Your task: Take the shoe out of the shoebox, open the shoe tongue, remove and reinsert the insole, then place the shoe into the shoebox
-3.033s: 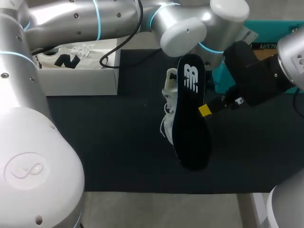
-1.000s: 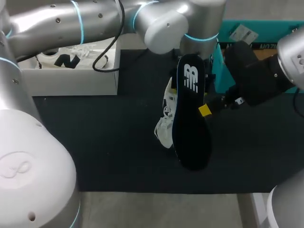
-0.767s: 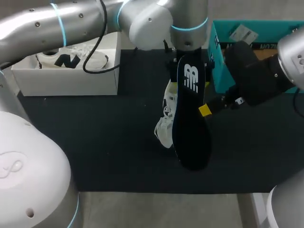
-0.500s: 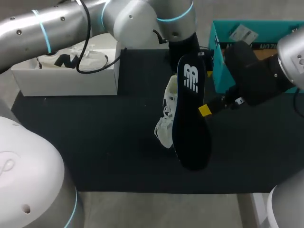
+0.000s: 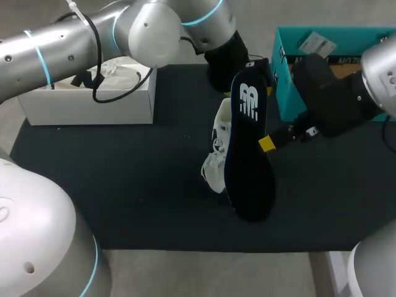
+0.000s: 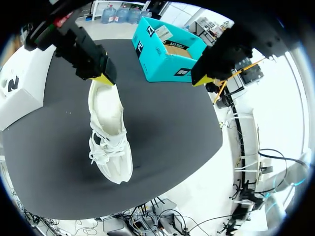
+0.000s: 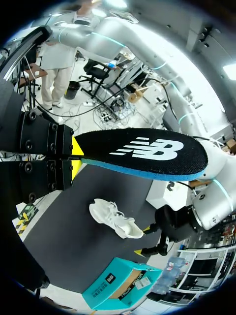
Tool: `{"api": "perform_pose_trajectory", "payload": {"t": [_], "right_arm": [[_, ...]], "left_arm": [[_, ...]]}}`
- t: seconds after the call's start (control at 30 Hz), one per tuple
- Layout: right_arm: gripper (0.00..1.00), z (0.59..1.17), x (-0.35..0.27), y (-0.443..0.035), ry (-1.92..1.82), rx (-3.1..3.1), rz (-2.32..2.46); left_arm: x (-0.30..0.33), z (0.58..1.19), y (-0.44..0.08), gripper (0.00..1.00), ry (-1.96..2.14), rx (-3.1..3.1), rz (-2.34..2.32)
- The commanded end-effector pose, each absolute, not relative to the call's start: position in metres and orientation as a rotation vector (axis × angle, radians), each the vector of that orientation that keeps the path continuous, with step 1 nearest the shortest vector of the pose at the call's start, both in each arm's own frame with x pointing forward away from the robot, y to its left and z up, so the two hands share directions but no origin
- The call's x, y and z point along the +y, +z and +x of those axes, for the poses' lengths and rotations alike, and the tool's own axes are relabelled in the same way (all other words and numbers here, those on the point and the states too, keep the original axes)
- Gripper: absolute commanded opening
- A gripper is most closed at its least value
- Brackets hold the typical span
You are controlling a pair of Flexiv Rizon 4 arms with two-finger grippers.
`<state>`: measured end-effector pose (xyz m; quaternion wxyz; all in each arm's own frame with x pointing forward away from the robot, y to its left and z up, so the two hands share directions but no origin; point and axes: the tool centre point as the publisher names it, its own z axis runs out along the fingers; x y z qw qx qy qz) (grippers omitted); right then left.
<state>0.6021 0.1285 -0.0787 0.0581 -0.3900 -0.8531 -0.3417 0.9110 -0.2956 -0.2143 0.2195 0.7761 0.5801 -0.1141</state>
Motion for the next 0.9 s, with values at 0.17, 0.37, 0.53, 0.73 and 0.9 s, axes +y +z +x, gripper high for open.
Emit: {"api": "perform_pose_trajectory", "payload": {"t": [0.17, 0.37, 0.53, 0.73, 0.9], "right_arm": [[0.0, 0.606, 0.133, -0.078, -1.024, -2.586, -1.182], [0.0, 0.623, 0.117, -0.074, -1.076, -2.505, -1.276], [0.0, 0.645, 0.092, -0.065, -1.122, -2.438, -1.341], [0.0, 0.673, 0.07, -0.06, -1.09, -2.362, -1.393], [0.0, 0.694, 0.057, -0.062, -1.083, -2.213, -1.424]], "left_arm": [[-0.299, 0.913, -0.207, 1.0, -0.37, 1.612, 2.047], [-0.309, 0.915, -0.178, 1.0, -0.44, 1.576, 1.828], [-0.304, 0.912, -0.161, 1.0, -0.486, 1.562, 1.733], [-0.284, 0.915, -0.141, 1.0, -0.629, 1.54, 1.567], [-0.272, 0.914, -0.12, 1.0, -0.777, 1.471, 1.468]]}}
